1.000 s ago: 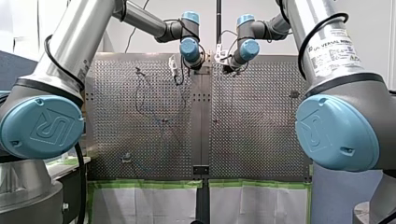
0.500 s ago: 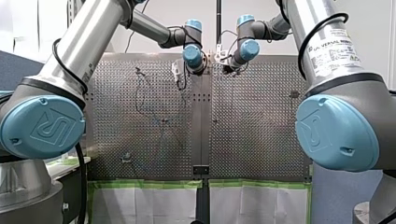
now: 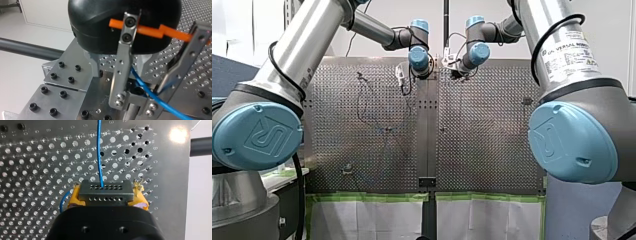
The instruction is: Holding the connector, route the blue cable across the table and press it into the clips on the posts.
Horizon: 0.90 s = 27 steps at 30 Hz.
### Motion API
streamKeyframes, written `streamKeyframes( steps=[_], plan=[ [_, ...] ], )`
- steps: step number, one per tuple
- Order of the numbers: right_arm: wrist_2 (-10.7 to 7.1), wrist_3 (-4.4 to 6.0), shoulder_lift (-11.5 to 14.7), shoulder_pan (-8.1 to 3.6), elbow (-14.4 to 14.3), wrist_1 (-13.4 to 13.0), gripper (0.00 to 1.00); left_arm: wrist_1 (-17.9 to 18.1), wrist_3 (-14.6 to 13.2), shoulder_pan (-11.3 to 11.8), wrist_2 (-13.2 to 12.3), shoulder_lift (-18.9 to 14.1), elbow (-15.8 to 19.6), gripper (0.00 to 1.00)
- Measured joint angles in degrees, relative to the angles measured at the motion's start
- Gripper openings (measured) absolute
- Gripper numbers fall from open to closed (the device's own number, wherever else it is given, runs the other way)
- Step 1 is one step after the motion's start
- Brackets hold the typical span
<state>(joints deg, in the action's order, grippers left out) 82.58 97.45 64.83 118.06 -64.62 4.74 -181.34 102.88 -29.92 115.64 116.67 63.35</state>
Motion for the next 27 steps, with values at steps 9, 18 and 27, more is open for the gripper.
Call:
streamKeyframes(
  steps=[9,18,27],
  plan=[
    [-0.38,0.24,0.00,0.03,0.03,0.00,0.00,-0.87,-0.05,-0.50,1.05,-0.01,0.00,0.00],
    [-0.71,0.51,0.04,0.42,0.01,0.03,0.00,-3.48,-0.22,-1.78,3.80,-0.04,0.08,0.00],
    [-0.74,0.53,0.01,0.52,-1.78,0.00,0.00,-5.45,0.20,-5.76,8.15,-0.09,2.87,0.00]
  ],
)
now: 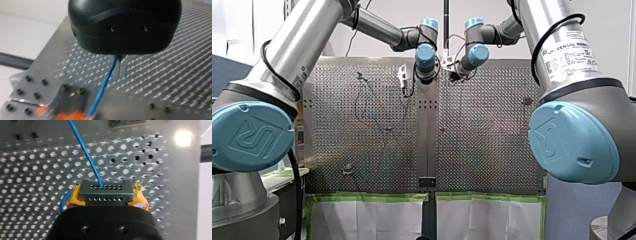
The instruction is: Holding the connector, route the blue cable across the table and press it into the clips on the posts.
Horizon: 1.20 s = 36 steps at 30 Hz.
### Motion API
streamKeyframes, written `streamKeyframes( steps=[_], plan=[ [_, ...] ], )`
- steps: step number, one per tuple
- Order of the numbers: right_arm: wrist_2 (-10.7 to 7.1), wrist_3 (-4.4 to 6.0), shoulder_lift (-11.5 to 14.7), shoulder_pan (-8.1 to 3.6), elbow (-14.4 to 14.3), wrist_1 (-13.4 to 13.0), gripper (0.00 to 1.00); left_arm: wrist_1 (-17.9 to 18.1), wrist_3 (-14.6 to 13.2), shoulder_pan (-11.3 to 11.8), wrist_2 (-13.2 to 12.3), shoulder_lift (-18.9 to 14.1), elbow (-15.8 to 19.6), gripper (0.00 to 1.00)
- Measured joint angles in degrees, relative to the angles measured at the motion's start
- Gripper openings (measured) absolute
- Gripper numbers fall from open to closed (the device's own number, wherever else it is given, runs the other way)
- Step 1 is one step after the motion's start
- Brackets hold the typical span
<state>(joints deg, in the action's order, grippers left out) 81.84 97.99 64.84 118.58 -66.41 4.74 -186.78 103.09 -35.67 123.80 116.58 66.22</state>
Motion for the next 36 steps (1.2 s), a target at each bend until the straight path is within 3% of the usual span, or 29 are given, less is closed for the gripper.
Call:
streamKeyframes(
  steps=[4,8,11,25,33,36],
  plan=[
    [0.00,-0.18,0.01,0.02,-1.14,0.00,0.00,1.65,0.18,-1.38,2.07,-0.01,2.02,0.00],
    [0.00,-0.49,0.02,0.03,-2.43,-0.01,0.00,3.69,0.68,-1.29,3.95,-0.01,4.13,0.00],
    [0.00,-0.82,0.05,0.09,-3.47,-0.01,0.00,5.36,1.25,-0.89,3.99,-0.01,5.81,0.00],
    [0.19,-3.44,1.11,-0.08,-10.51,-0.35,0.00,13.01,1.37,0.80,-2.15,0.06,13.48,0.00],
    [0.72,-4.12,1.98,-0.38,-15.07,-1.68,0.00,17.57,0.85,3.03,-6.49,0.15,18.03,0.00],
    [1.53,-5.17,1.99,-0.45,-16.88,-2.00,0.00,19.19,0.42,3.52,-7.65,0.21,19.66,0.00]
  ],
)
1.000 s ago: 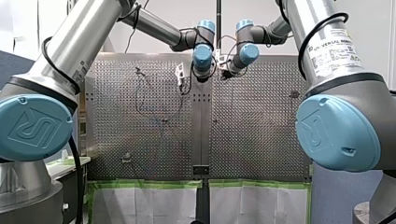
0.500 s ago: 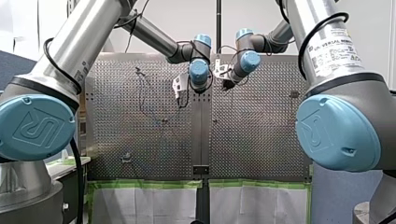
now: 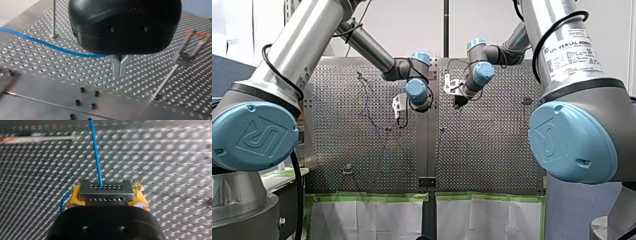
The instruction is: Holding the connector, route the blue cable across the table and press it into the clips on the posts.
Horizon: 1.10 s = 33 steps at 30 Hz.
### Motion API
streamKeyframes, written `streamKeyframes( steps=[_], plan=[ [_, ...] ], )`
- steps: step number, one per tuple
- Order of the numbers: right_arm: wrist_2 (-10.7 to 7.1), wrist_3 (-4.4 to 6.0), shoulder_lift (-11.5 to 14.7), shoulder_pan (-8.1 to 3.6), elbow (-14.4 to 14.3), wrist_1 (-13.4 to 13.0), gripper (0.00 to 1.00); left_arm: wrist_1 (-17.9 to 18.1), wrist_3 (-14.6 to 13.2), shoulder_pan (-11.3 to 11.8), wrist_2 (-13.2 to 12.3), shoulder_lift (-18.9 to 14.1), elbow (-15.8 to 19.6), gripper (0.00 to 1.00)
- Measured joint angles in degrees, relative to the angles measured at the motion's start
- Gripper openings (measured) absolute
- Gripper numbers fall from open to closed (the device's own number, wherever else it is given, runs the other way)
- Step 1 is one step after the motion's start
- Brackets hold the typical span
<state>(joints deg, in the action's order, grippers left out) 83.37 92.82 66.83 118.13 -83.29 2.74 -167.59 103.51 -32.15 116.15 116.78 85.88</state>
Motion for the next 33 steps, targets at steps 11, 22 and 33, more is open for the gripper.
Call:
streamKeyframes(
  steps=[11,22,33],
  plan=[
    [0.35,-2.28,0.02,-0.87,-5.96,-1.07,0.00,5.65,-1.19,-0.14,-4.44,4.44,5.63,0.00],
    [-0.69,0.25,-0.14,-2.11,-11.14,-5.71,0.00,11.29,-0.53,-0.20,-8.22,6.29,11.06,0.00],
    [-2.18,1.49,-2.09,-3.94,-11.41,-10.29,0.00,14.14,0.79,-0.09,-9.58,9.43,7.34,0.00]
  ],
)
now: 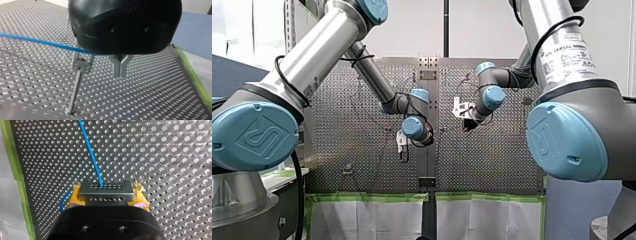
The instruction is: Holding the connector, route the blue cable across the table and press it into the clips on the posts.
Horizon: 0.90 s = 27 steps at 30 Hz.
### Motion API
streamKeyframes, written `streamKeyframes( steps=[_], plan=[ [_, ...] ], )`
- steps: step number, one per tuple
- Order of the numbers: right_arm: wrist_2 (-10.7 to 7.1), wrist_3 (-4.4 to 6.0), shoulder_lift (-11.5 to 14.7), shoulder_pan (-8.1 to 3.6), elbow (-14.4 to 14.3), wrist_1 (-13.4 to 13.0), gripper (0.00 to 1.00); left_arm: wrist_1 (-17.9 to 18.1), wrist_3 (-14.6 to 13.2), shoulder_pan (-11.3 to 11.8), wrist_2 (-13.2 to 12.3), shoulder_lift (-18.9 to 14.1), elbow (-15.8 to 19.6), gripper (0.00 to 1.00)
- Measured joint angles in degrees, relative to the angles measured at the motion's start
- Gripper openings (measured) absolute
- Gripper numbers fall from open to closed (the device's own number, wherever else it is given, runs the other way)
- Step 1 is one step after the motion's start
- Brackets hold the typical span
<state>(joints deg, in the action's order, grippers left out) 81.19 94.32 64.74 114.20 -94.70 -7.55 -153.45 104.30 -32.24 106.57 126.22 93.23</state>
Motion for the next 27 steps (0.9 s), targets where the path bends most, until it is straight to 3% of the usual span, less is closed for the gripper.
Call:
streamKeyframes(
  steps=[7,12,18,27],
  plan=[
    [-1.18,0.79,-0.70,-1.22,-0.01,-1.79,0.00,-1.15,0.17,0.76,-1.24,0.55,-3.43,0.00],
    [-1.81,0.95,-2.04,-1.97,0.05,-2.71,0.00,-3.19,-0.59,0.92,-1.48,2.90,-6.20,0.00],
    [-2.12,1.21,-2.60,-2.83,0.14,-4.02,0.00,-3.11,-0.09,1.84,-1.07,5.18,-9.67,0.00],
    [-2.41,1.61,-2.81,-3.72,0.62,-5.38,0.00,-4.81,-0.05,3.87,-1.42,5.47,-14.54,0.00]
  ],
)
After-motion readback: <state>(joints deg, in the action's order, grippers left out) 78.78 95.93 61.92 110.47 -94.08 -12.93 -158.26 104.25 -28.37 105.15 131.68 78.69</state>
